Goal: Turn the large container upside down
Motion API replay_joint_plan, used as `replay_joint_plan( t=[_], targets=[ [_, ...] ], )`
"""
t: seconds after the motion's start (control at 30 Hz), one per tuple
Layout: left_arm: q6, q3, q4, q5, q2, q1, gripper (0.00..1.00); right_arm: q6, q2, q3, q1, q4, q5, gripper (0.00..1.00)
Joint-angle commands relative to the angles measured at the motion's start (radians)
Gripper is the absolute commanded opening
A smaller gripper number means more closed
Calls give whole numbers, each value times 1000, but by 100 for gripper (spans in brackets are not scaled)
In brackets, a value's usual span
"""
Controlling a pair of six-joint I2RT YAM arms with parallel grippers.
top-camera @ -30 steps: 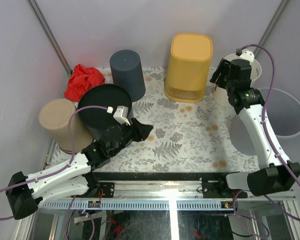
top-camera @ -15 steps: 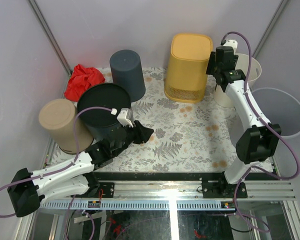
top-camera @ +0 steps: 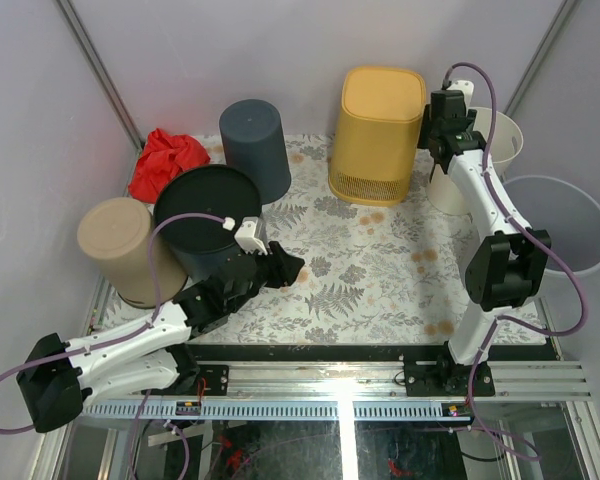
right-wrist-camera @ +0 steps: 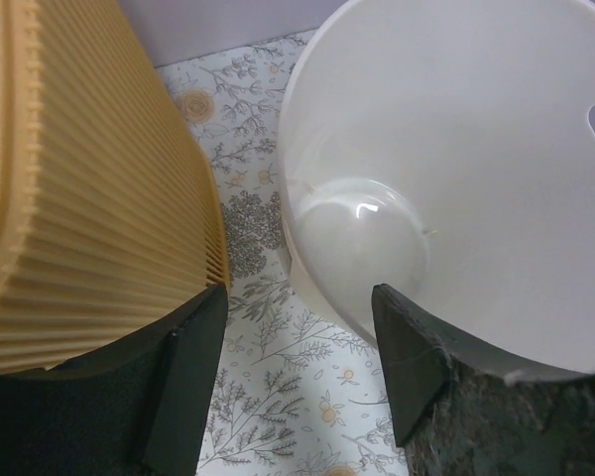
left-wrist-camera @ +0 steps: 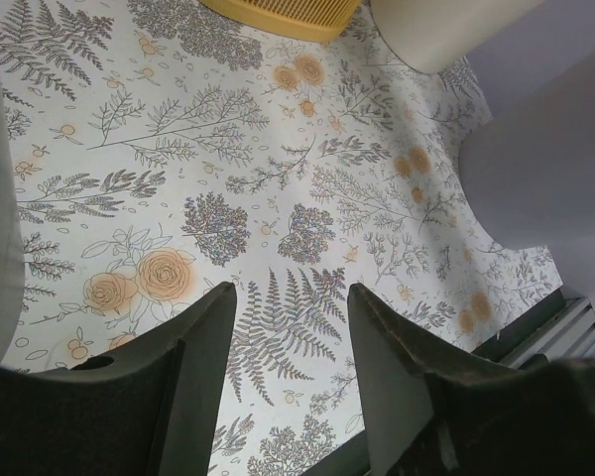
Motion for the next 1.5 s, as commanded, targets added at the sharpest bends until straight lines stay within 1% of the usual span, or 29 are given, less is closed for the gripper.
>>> replay_joint_plan(
  t=[0.0, 0.07, 0.13, 0.17, 0.23, 0.27, 0.3, 0.37, 0.4, 0.43, 0.53, 0.73, 0.8, 1.03, 1.2, 1.37, 1.47],
  targets=[
    [15, 7, 18, -20, -9, 13, 49, -6, 8, 52, -15, -13, 5, 61],
    [13, 6, 19, -20, -12, 13, 49, 7, 1, 45, -15, -12, -20, 52],
    [10, 5, 21, -17, -11, 13, 49, 15, -11, 27, -14, 0, -36, 49],
    [9, 6, 21, -15, -12, 13, 49, 17, -13, 23, -14, 2, -43, 44],
    [8, 6, 20, -14, -14, 13, 49, 22, -17, 14, -15, -1, -47, 40],
    [8, 4, 20, -15, -16, 13, 49, 23, -19, 8, -15, -1, -53, 35],
    [7, 3, 19, -16, -18, 13, 49, 23, -19, 2, -15, -2, -59, 27],
    [7, 0, 20, -17, -22, 15, 49, 30, -25, -5, -14, -6, -67, 15],
    [7, -1, 20, -19, -25, 15, 49, 34, -30, -10, -14, -6, -71, 11],
    [7, -1, 20, -19, -26, 15, 49, 35, -36, -16, -15, -6, -74, 10],
    [4, -2, 20, -17, -26, 16, 49, 43, -59, -25, -14, -10, -90, 0],
    [1, -3, 23, -15, -26, 18, 49, 72, -144, -45, -15, -20, -139, 0],
    [-1, -3, 25, -14, -28, 19, 49, 82, -197, -50, -15, -26, -175, 0],
    [2, -8, 16, -31, -42, 24, 49, 151, -301, -48, -11, -94, -346, 0],
    [2, -13, 21, -32, -45, 29, 49, 179, -385, -82, 9, -114, -463, 0],
    [4, -13, 15, -41, -49, 32, 49, 185, -441, -101, 40, -159, -511, 0],
    [4, -20, 18, -45, -53, 35, 49, 183, -473, -161, 53, -155, -564, 0]
  ],
)
